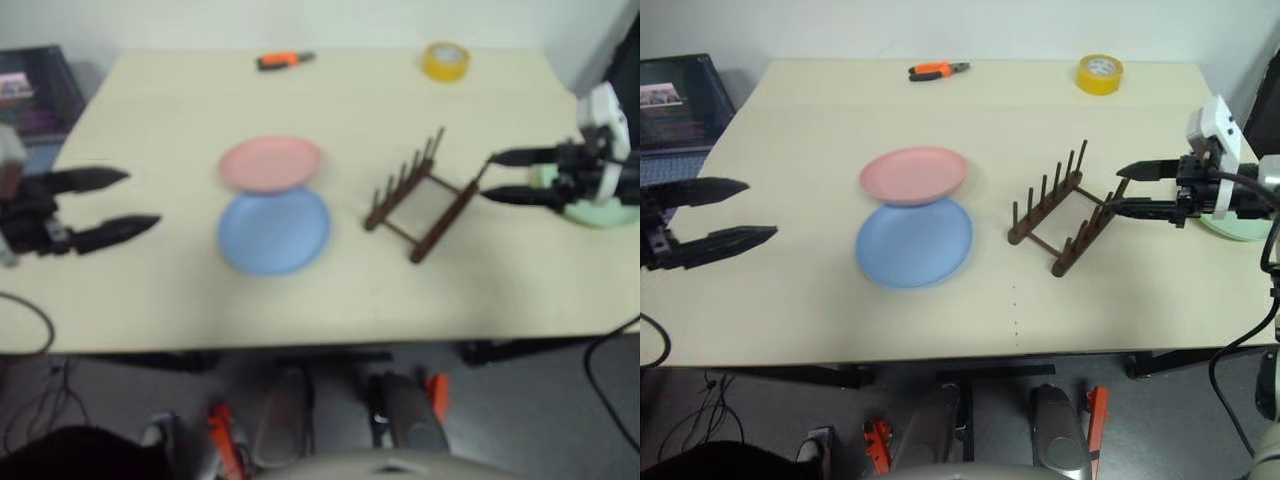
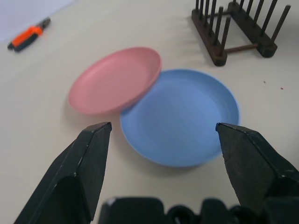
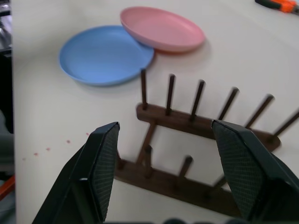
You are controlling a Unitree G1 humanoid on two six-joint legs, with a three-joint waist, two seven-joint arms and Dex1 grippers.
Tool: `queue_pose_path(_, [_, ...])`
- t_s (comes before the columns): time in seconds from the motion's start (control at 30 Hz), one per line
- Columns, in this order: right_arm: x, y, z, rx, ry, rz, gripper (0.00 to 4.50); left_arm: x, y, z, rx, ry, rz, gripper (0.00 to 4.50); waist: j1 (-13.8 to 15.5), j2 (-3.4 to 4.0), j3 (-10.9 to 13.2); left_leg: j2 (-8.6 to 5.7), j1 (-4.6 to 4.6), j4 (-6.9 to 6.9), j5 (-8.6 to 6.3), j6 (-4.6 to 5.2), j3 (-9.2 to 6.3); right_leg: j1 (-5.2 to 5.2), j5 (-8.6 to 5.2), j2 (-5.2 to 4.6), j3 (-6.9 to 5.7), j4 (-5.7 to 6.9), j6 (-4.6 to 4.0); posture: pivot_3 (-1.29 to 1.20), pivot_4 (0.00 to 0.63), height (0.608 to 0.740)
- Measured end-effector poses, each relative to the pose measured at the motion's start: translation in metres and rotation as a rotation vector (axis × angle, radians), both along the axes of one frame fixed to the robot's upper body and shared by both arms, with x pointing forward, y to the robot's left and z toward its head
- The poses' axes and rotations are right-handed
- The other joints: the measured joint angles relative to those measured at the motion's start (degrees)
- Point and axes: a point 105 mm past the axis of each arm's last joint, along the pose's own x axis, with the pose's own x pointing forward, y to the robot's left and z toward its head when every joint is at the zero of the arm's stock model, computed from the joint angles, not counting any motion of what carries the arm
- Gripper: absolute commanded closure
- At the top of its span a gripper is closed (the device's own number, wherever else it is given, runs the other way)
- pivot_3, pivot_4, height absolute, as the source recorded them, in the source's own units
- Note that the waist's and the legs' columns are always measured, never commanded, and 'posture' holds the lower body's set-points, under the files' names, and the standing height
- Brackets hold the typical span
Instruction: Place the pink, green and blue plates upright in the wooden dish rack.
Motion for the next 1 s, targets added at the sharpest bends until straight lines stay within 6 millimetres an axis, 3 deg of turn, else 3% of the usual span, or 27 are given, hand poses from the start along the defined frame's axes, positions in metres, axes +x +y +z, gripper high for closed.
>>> queue_pose_path(0.27, [0.0,0.009,0.016,0.0,-0.069,0.019,1.1,0.002,-0.021,0.026,0.04,-0.099,-0.07,0.56,0.5,-0.08,-0.03,-0.06,-0.01,0.05,-0.19,-0.31,-0.01,0.04,0.09,-0.06,-0.03,-0.14,-0.06,0.0,0.15,0.74])
queue_pose_path(0.4, [0.0,0.005,0.019,-0.014,-0.086,0.005,1.1,0.008,-0.059,0.029,0.047,-0.142,-0.176,0.56,0.54,-0.1,-0.03,-0.08,-0.02,0.03,0.0,0.02,0.13,0.08,0.15,-0.05,0.15,-0.15,0.06,0.0,0.15,0.74])
queue_pose_path(0.53, [0.0,0.001,0.019,-0.029,-0.096,-0.013,1.1,0.013,-0.118,-0.011,0.0,-0.056,-0.334,0.56,0.56,-0.12,-0.02,-0.03,-0.01,0.08,0.0,0.05,0.38,0.08,0.44,0.34,0.37,-0.13,0.56,0.0,0.15,0.74])
queue_pose_path(0.6, [0.0,-0.003,0.017,-0.032,-0.093,-0.033,1.1,0.019,-0.141,-0.028,-0.023,-0.021,-0.36,0.56,0.56,-0.22,0.02,0.02,-0.01,0.17,0.0,0.05,0.56,0.09,0.49,0.48,0.41,-0.12,0.6,0.0,0.15,0.74])
queue_pose_path(0.77, [-0.001,-0.002,0.017,-0.037,-0.1,-0.039,1.1,0.035,-0.221,-0.07,-0.022,0.0,-0.385,0.56,0.65,-0.31,0.07,-0.02,0.04,0.42,0.04,0.11,0.72,0.2,0.6,0.69,0.56,-0.19,0.4,0.0,0.15,0.74])
queue_pose_path(0.87, [-0.004,0.0,0.015,-0.044,-0.095,-0.043,1.1,0.045,-0.253,-0.09,-0.037,0.034,-0.347,0.56,0.51,-0.34,0.09,0.02,0.03,0.58,0.03,0.12,0.69,0.23,0.66,0.76,0.6,-0.19,0.33,0.0,0.15,0.74])
queue_pose_path(1.0, [-0.013,0.003,0.012,-0.045,-0.076,-0.032,1.1,0.048,-0.281,-0.107,-0.011,0.052,-0.327,0.56,0.46,-0.33,0.09,0.04,0.04,0.62,0.03,0.12,0.64,0.24,0.65,0.79,0.58,-0.14,0.28,0.0,0.15,0.74])
